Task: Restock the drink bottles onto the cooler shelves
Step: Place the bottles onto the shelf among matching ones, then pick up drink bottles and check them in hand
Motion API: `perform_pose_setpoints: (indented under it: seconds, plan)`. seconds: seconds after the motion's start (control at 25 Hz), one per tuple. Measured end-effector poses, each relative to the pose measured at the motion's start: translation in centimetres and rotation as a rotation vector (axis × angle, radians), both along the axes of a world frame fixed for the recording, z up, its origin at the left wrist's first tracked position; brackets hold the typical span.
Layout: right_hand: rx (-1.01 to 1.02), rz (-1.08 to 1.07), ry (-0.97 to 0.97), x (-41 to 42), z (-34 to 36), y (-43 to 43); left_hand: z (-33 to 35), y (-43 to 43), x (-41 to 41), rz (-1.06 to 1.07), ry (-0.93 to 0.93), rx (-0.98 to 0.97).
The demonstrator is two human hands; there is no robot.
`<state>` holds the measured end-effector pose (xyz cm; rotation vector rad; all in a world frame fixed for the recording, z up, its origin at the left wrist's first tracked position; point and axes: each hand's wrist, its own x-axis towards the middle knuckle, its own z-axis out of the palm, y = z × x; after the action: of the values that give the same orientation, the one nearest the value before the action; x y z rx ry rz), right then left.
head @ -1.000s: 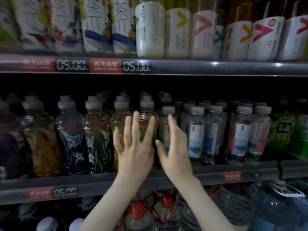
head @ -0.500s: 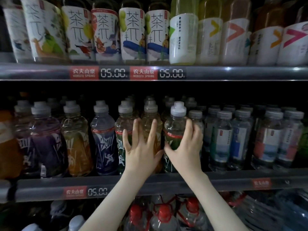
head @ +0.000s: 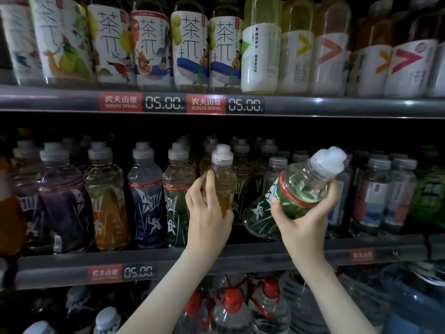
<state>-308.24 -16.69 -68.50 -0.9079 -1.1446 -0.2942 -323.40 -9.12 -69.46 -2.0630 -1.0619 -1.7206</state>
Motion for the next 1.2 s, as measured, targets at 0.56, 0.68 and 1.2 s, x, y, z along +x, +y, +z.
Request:
perform_pose_setpoints:
  seconds: [0.56, 0.68, 1.2]
  plan:
    - [-0.031, 0.036, -0.010, 2.5, 0.8, -3.1, 1.3, -2.2, 0.9, -0.283, -0.065, -0.437]
    - [-0.029, 0.052, -0.026, 1.4, 1.0, -2.7, 1.7, -4.1, -0.4, -0.362, -0.212, -0.309]
    - [-0.385, 0.271, 0.023, -6.5, 1.0, 4.3, 3.1, -4.7, -14.3, -0.453, -0.451, -0.147]
